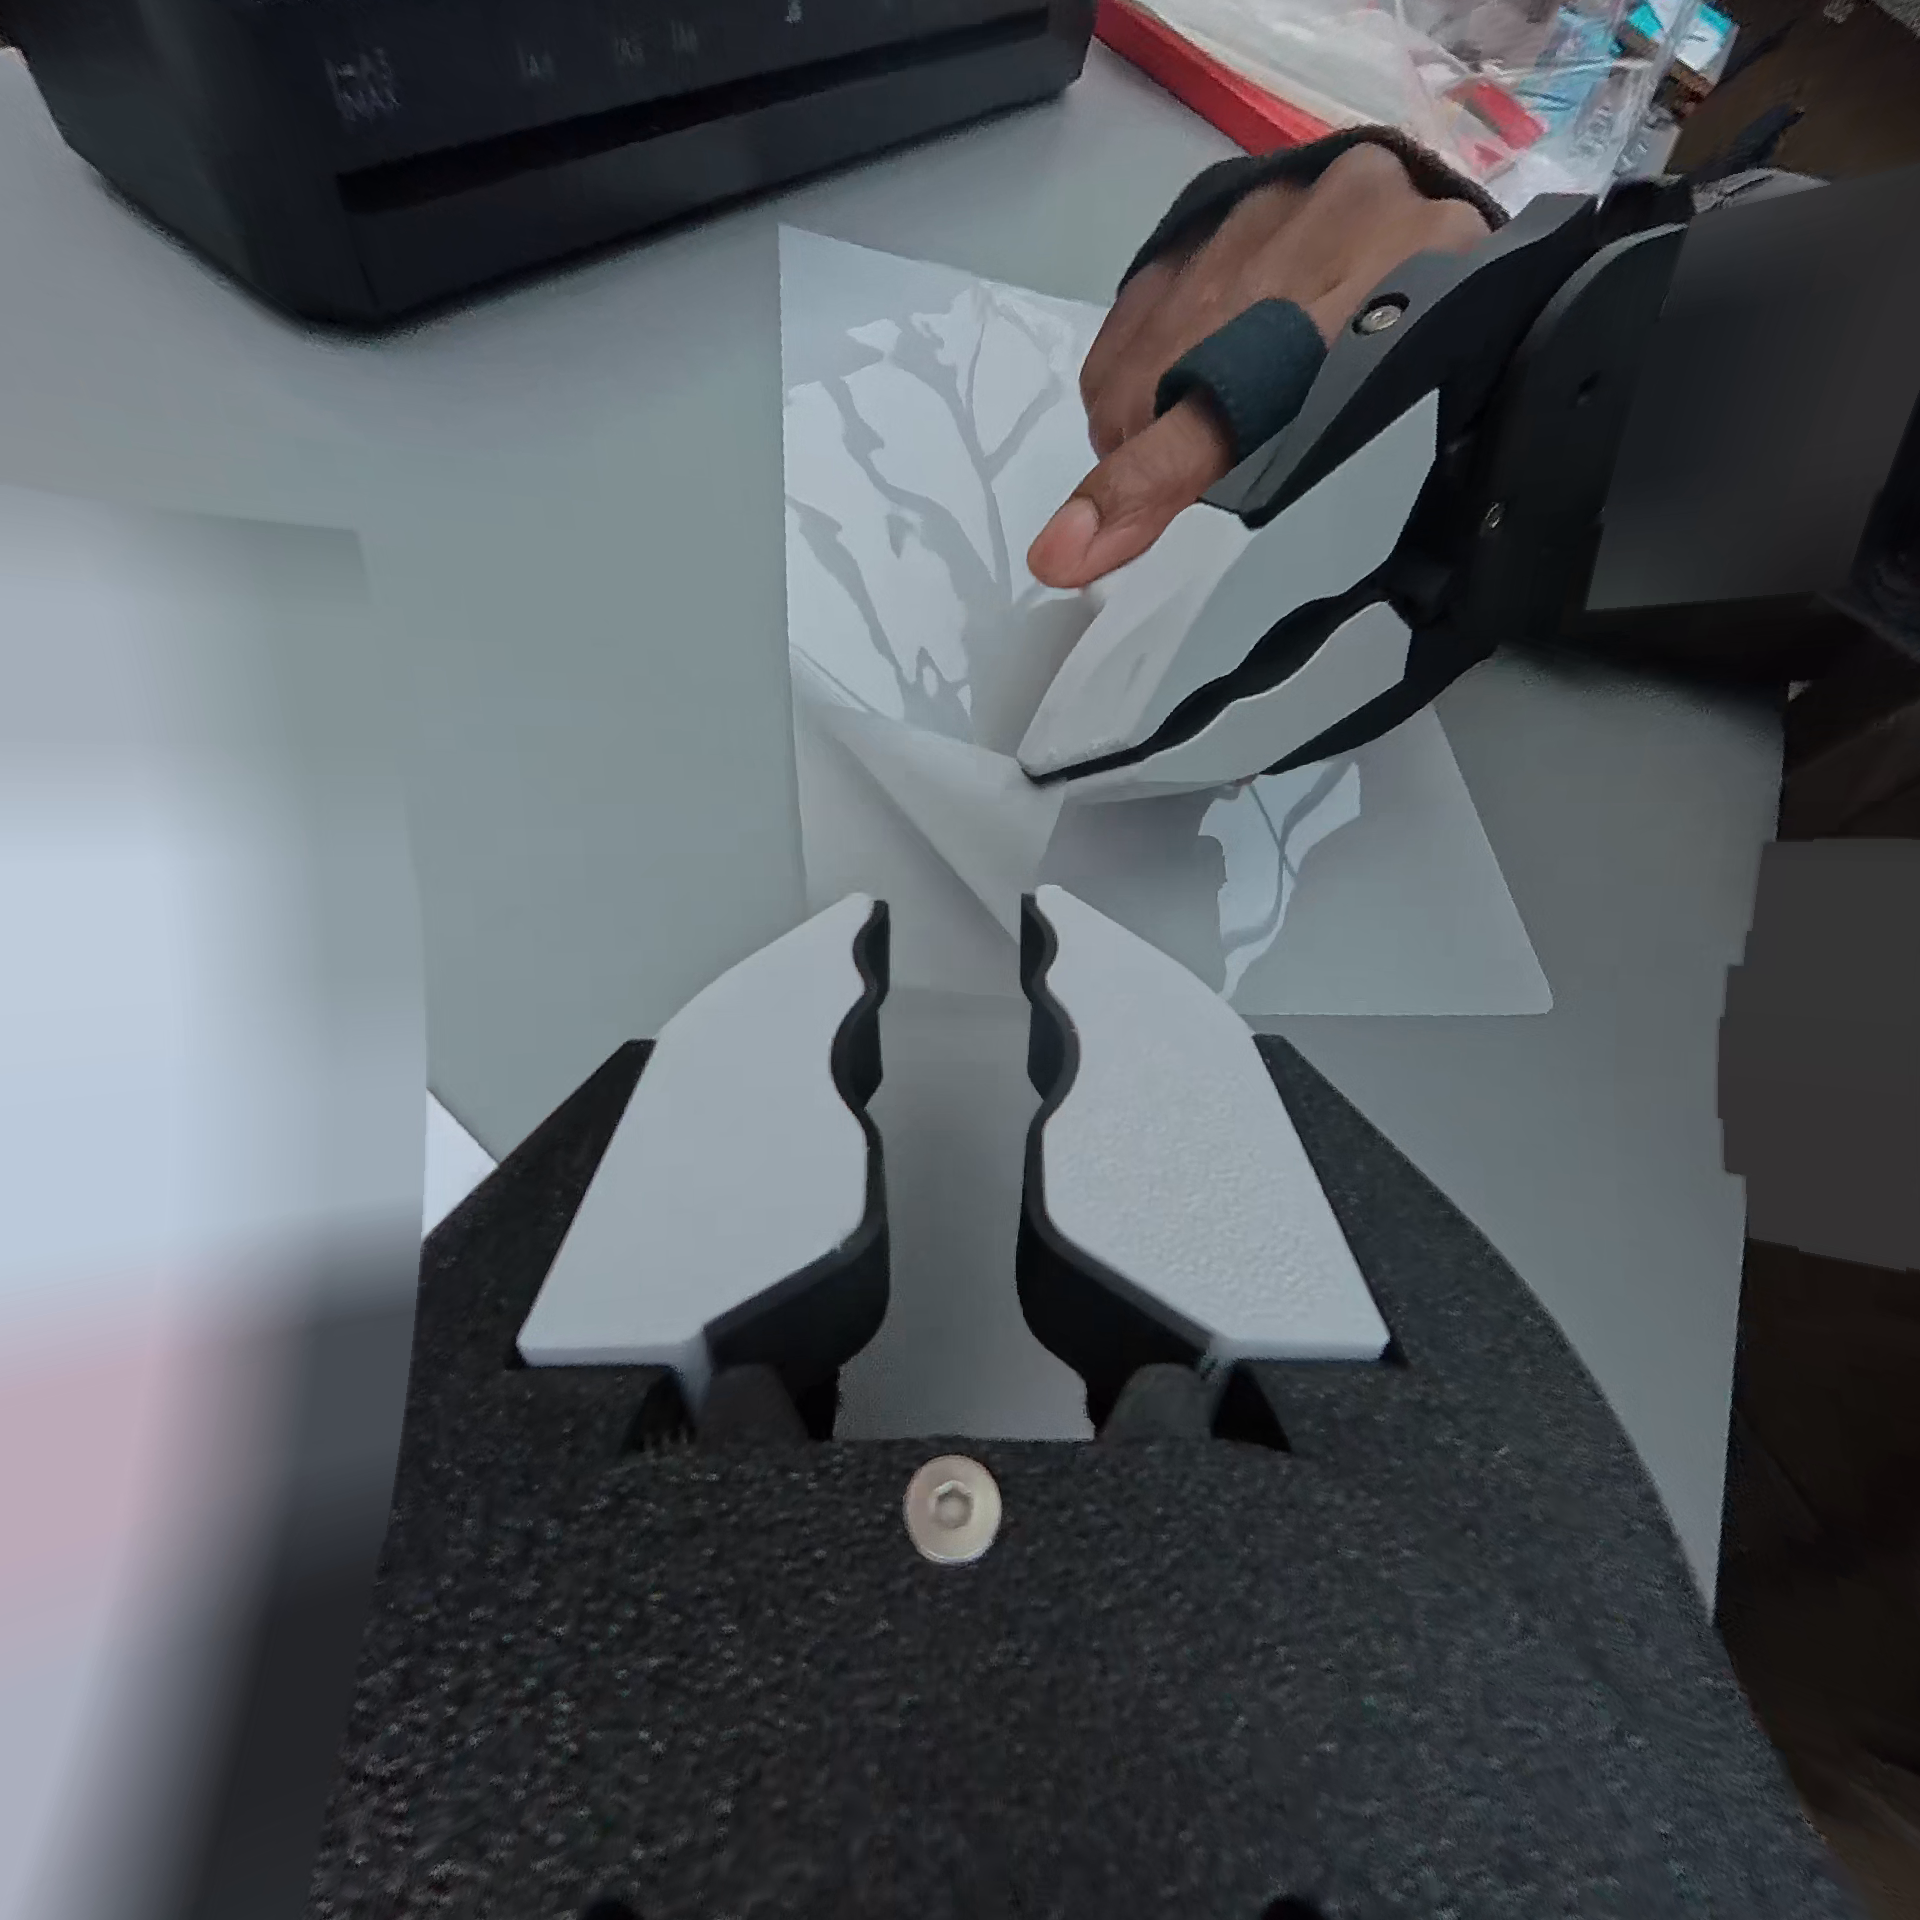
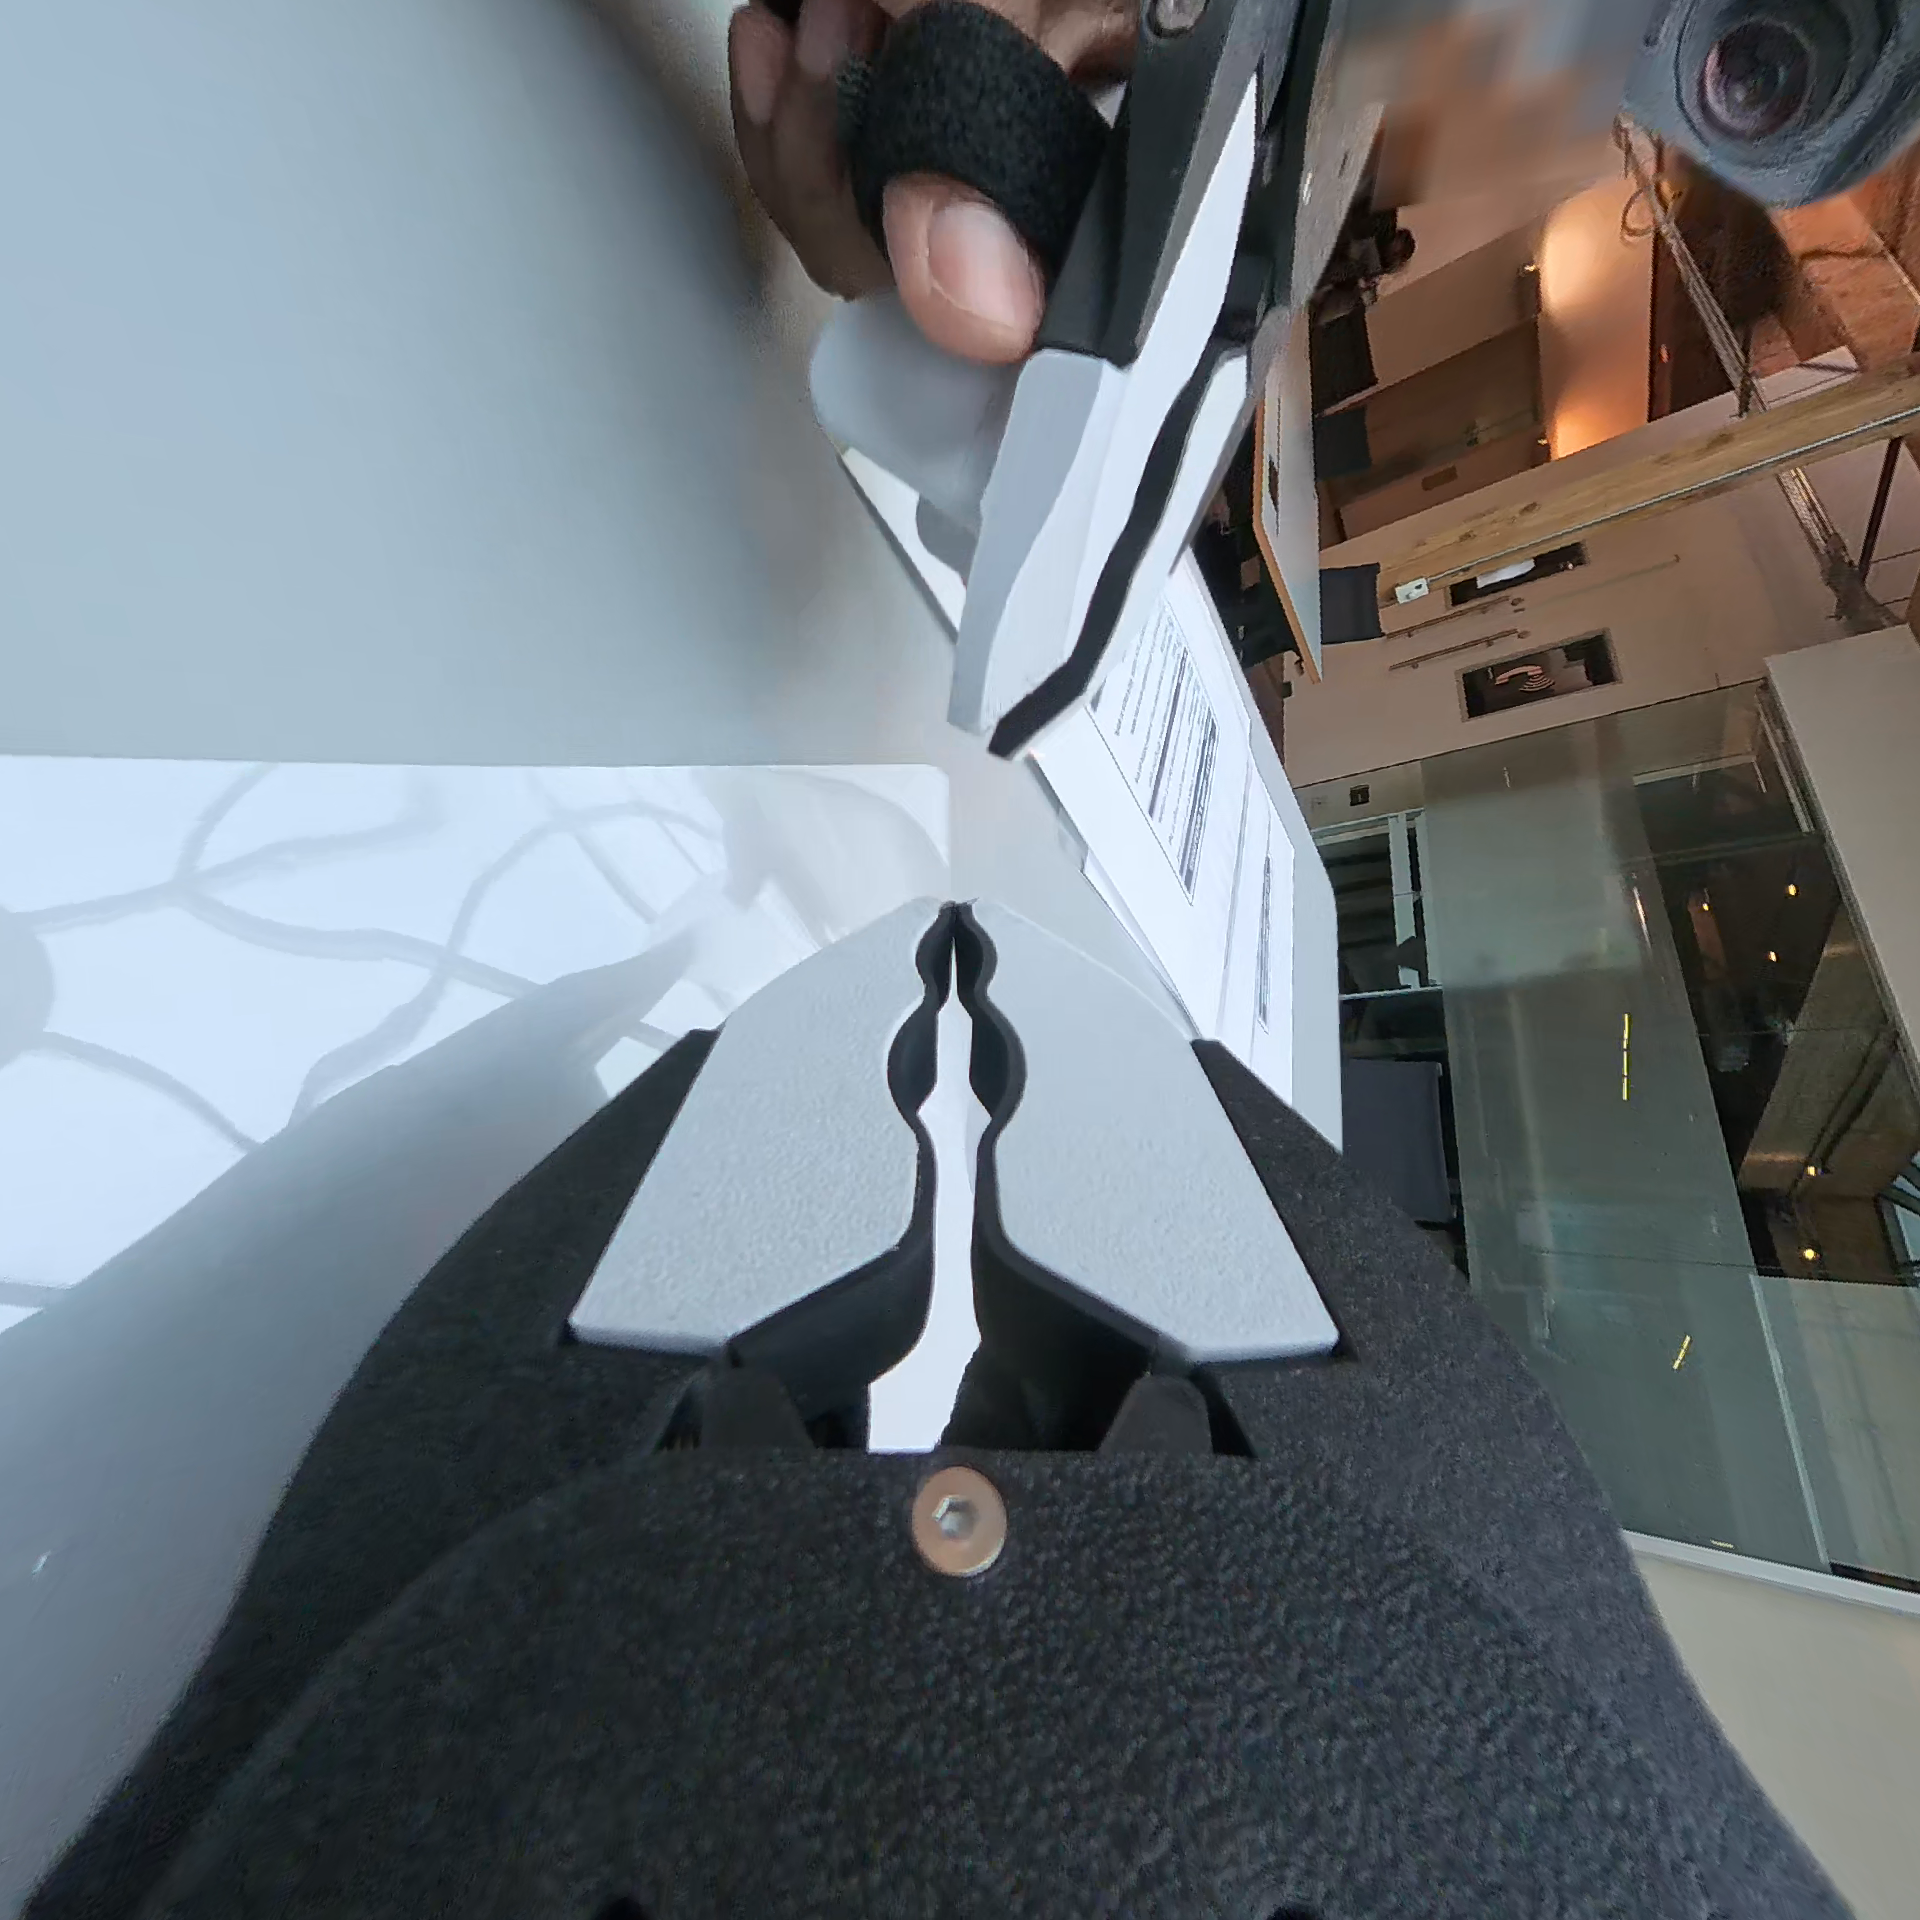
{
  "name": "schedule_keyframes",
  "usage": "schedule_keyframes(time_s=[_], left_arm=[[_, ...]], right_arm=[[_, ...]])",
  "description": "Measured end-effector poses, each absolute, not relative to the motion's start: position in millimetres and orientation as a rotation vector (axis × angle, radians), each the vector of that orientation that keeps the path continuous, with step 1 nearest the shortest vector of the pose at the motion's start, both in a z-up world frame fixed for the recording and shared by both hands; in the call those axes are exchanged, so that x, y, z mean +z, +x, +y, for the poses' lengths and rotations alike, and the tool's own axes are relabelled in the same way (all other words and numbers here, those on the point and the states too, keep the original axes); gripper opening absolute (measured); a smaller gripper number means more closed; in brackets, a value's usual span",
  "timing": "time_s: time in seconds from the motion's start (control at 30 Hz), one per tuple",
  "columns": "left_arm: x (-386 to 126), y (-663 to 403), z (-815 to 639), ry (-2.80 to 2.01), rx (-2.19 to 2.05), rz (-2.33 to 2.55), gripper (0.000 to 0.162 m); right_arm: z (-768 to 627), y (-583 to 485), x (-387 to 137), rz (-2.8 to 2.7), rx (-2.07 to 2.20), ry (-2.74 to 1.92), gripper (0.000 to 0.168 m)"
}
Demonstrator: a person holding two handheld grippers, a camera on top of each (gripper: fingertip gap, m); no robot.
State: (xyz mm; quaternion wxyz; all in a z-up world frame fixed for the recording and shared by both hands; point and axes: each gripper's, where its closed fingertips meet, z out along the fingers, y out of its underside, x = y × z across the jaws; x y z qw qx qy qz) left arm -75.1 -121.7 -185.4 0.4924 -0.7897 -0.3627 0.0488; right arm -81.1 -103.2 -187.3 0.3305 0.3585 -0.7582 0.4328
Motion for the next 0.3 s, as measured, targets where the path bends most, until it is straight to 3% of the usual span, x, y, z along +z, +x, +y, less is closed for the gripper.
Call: schedule_keyframes(time_s=[0.3], left_arm=[[-153.4,-60.6,-71.1,-1.781,0.085,-1.032,0.032]], right_arm=[[-79.0,-83.6,-149.7,-2.045,1.286,0.893,0.000]])
